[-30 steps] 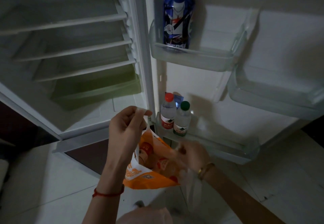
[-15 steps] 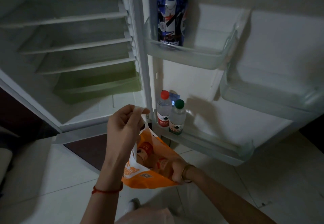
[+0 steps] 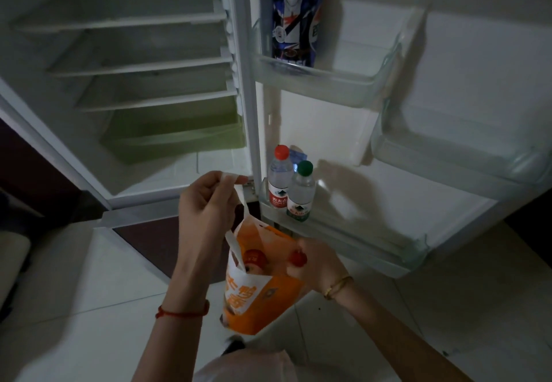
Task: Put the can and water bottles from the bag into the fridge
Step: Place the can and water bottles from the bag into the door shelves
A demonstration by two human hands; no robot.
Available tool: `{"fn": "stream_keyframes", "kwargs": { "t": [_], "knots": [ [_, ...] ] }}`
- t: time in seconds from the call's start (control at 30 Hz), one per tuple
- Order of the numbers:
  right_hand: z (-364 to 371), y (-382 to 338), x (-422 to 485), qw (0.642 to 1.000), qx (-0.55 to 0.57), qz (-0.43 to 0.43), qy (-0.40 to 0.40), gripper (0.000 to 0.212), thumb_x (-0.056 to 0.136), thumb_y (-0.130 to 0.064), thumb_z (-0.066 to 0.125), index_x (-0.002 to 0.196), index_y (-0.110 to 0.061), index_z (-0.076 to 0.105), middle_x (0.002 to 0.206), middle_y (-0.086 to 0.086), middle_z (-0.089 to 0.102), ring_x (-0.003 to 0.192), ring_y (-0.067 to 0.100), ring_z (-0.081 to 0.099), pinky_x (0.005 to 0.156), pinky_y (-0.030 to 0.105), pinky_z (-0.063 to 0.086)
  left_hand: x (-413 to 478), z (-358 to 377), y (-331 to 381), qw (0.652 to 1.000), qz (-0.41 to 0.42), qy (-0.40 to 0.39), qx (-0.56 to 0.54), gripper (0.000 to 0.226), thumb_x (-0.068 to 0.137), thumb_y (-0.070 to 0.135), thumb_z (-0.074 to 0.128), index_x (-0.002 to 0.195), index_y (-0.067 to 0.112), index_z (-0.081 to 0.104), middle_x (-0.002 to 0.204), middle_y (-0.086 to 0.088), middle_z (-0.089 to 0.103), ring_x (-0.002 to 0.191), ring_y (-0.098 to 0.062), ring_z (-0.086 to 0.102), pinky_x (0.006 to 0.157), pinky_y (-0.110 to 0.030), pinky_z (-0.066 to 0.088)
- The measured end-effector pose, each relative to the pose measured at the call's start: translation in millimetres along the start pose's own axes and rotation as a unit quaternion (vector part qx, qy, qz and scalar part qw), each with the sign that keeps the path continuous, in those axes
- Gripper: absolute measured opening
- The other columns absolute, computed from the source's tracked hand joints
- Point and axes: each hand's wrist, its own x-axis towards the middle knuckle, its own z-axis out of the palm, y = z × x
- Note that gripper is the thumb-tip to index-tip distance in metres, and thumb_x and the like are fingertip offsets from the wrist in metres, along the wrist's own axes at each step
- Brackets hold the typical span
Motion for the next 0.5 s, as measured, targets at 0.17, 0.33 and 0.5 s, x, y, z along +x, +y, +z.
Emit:
{"fn": "stream_keyframes", "kwargs": {
  "t": [0.17,0.33,0.5],
  "knots": [
    [-24.7,-7.1,-19.8,0.992,-0.014,-0.036,0.12,0.012,0.082,-0.028,0.07,0.087,-0.025,0.059,0.086,-0.01,0.057,0.077,0.005,0.056,0.071,0.021,0.05,-4.3,3.6,-3.2,1.0,-0.015,-0.004,-0.007,0.027,0.101,0.01,0.046,0.087,0.006,0.07,0.054,-0.001,0.034,0.042,-0.006,0.029,0.04,-0.015,0.027],
    [-64.5,-27.8,-37.1,0.969,0.027,-0.03,0.244,0.023,0.077,-0.035,0.073,0.085,-0.019,0.059,0.083,-0.006,0.056,0.071,0.003,0.052,0.062,0.013,0.038,4.4,1.5,-3.6,0.999,-0.033,-0.017,0.005,0.026,0.1,0.011,0.048,0.087,0.006,0.07,0.054,0.001,0.036,0.044,-0.007,0.031,0.042,-0.016,0.027],
    [-92.6,-38.8,-37.6,0.928,-0.015,-0.023,0.371,0.023,0.081,-0.03,0.069,0.079,-0.013,0.053,0.08,-0.003,0.049,0.066,0.011,0.045,0.056,0.009,0.025,14.6,-5.4,-4.7,0.999,-0.037,-0.032,0.013,0.027,0.101,0.012,0.046,0.088,0.01,0.07,0.054,0.004,0.04,0.048,-0.009,0.031,0.045,-0.023,0.025]
  ]
}}
